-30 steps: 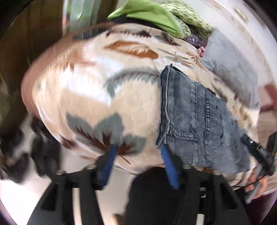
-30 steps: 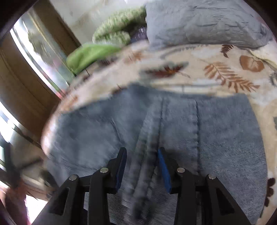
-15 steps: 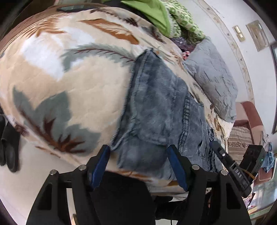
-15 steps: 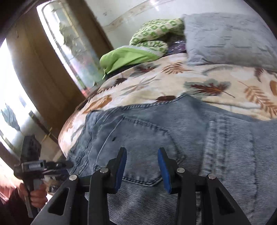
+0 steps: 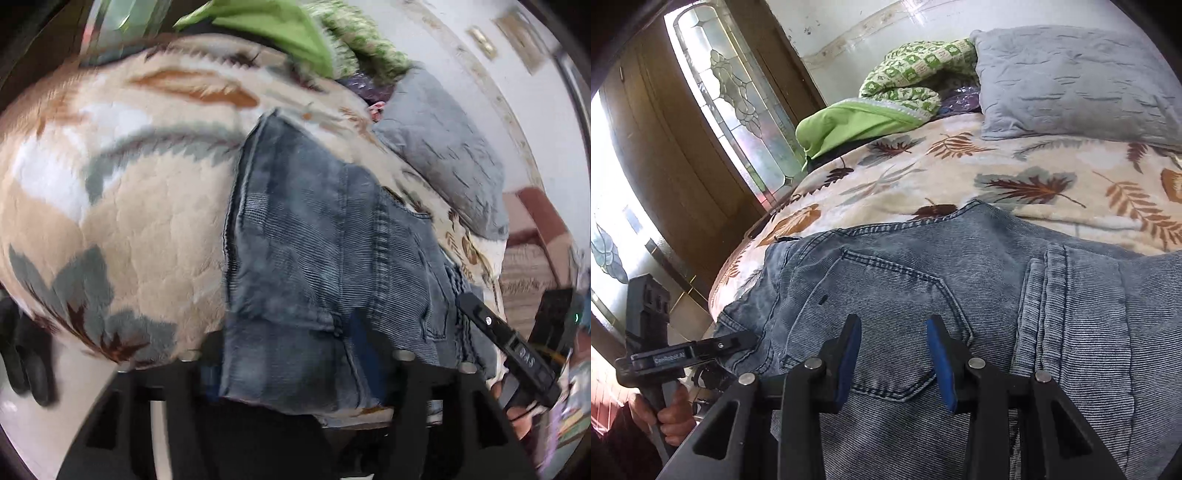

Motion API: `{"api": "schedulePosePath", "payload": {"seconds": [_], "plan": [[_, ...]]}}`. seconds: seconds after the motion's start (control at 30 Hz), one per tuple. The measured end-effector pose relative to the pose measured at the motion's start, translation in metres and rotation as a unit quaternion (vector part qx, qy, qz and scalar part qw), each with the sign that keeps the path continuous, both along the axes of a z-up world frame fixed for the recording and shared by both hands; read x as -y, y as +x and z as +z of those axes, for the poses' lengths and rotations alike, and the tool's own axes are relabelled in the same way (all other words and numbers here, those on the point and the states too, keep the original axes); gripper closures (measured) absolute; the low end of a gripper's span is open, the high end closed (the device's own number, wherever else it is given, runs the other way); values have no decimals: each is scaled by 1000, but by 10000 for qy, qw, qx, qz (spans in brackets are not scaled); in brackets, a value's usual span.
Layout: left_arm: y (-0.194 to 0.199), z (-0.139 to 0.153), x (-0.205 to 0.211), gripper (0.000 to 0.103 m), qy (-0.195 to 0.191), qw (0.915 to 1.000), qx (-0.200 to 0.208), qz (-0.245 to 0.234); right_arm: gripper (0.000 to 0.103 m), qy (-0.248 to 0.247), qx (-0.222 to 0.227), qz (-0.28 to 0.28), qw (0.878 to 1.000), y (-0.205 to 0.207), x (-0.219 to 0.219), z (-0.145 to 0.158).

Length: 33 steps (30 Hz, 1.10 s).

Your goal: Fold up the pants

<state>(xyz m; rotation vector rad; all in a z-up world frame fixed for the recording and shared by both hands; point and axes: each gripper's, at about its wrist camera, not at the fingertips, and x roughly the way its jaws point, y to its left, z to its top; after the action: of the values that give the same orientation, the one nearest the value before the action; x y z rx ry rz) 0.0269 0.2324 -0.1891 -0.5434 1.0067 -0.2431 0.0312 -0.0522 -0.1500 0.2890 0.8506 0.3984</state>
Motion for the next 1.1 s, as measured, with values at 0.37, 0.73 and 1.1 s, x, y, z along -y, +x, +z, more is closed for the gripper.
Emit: {"api": "schedulePosePath", "payload": {"seconds": [0.37, 0.73, 1.1], "plan": [[-4, 25, 18, 80, 597, 9974, 394, -42, 62, 90, -36, -152, 9998, -1, 16, 1], [-22, 96, 49, 81, 941, 9854, 1318, -528, 62, -486, -554, 467, 9962, 11, -18, -16], [-32, 151, 138, 82, 954, 9646, 2033, -1381, 62, 1120, -207, -172, 9933, -1, 49, 17]]}}
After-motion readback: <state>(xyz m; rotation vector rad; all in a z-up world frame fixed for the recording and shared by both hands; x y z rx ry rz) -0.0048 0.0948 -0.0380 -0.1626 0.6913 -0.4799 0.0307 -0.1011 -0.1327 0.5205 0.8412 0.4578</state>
